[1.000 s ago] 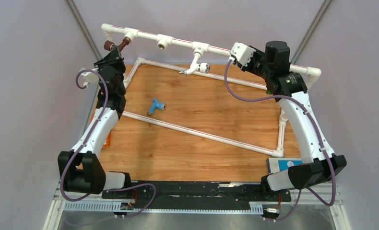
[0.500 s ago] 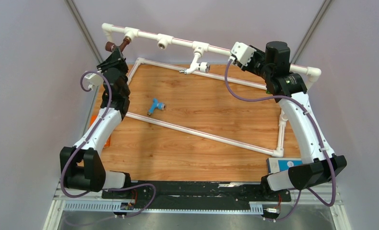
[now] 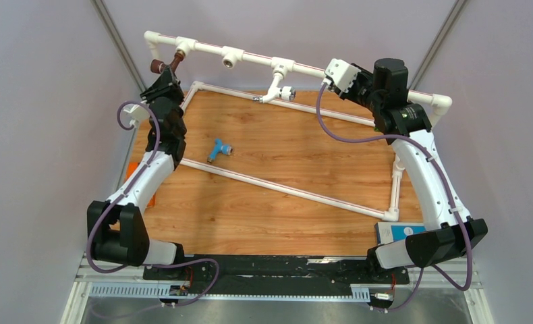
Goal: Install the water faucets
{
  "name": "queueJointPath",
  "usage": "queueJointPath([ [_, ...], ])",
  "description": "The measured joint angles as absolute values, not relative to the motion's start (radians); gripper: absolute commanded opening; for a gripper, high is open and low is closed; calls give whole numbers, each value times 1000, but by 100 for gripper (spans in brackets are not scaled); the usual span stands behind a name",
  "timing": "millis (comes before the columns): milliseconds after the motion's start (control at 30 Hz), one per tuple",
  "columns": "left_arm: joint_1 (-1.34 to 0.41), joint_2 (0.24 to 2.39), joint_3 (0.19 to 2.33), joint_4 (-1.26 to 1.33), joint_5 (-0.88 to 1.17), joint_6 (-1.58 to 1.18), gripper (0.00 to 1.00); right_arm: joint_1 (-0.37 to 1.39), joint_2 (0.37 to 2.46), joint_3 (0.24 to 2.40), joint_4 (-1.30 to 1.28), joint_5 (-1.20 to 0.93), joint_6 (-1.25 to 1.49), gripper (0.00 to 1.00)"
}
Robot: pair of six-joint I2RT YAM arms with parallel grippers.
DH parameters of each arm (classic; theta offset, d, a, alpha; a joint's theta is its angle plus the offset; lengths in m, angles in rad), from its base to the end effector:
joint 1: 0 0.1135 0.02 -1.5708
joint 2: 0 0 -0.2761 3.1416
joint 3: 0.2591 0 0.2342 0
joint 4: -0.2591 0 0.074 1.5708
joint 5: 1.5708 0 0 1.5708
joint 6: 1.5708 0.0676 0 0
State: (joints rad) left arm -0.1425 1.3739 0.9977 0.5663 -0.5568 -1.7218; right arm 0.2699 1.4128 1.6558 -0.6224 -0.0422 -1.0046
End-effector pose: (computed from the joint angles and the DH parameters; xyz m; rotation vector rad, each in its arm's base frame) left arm 0.3294 -0.0112 0.3817 -1.3636 0.6553 -1.1463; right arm 0.3012 0.0863 0.4465 -1.1983 1.5712 -0.4421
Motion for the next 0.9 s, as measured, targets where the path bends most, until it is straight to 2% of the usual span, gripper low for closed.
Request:
queueJointPath([
  [533, -169, 1370, 1054, 487, -596, -1644, 0, 267, 1413, 1654, -616, -39, -999, 0],
  [900, -155, 1356, 1070, 443, -544, -1606, 0, 268, 1412, 1652, -615, -43, -998, 0],
])
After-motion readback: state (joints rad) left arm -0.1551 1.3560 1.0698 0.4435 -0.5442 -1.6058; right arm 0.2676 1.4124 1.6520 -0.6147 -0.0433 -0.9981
